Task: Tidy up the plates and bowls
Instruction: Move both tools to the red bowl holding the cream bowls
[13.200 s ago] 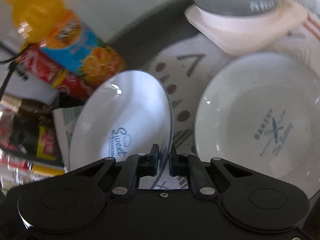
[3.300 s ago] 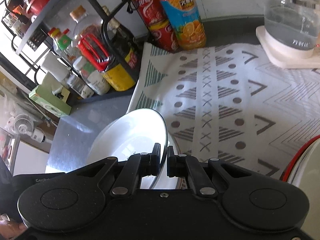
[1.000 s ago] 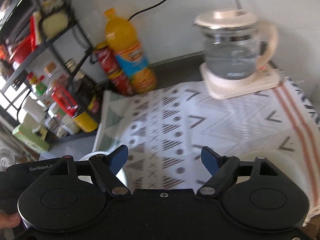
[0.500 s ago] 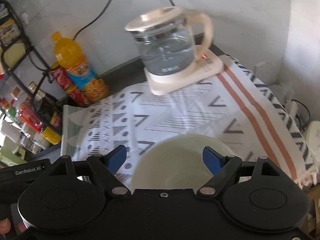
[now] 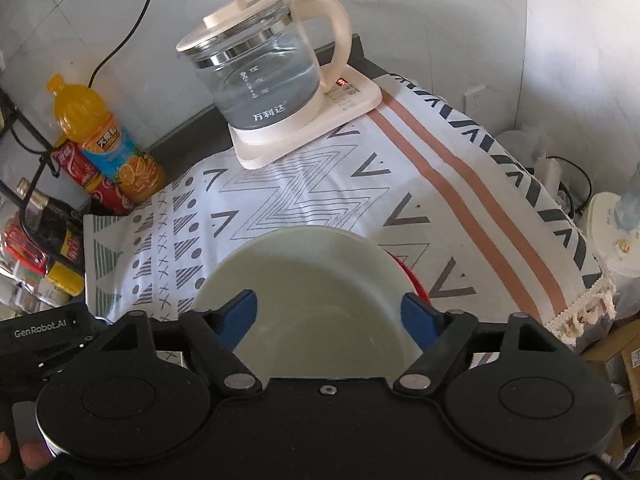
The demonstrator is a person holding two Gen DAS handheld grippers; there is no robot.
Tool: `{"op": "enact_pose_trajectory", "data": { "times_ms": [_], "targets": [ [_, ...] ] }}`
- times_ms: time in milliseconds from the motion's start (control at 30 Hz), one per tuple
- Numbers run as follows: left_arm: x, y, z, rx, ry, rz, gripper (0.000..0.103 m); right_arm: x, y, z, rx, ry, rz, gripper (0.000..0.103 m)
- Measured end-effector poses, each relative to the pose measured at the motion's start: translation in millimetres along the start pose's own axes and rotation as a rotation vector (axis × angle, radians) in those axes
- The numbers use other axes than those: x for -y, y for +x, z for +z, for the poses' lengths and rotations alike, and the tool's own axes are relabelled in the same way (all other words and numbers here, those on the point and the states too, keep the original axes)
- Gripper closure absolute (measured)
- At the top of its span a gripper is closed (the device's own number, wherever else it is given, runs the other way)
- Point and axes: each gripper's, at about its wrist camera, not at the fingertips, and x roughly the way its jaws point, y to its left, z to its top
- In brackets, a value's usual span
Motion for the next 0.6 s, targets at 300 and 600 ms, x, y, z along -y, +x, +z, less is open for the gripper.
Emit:
{"op": "enact_pose_trajectory", "data": {
  "times_ms": [300, 600],
  "targets": [
    [33.2, 3.4, 3.8, -0.001, 0.074, -0.085, 0.027, 19.4, -10.0, 4.2, 0.018, 0.047, -0.019, 0.027],
    [36.6, 49.7, -13.1, -0.146, 0.111, -0.032, 0.028, 53.7, 13.3, -13.9, -0.067, 0.170, -0.060, 0.035]
  ]
}}
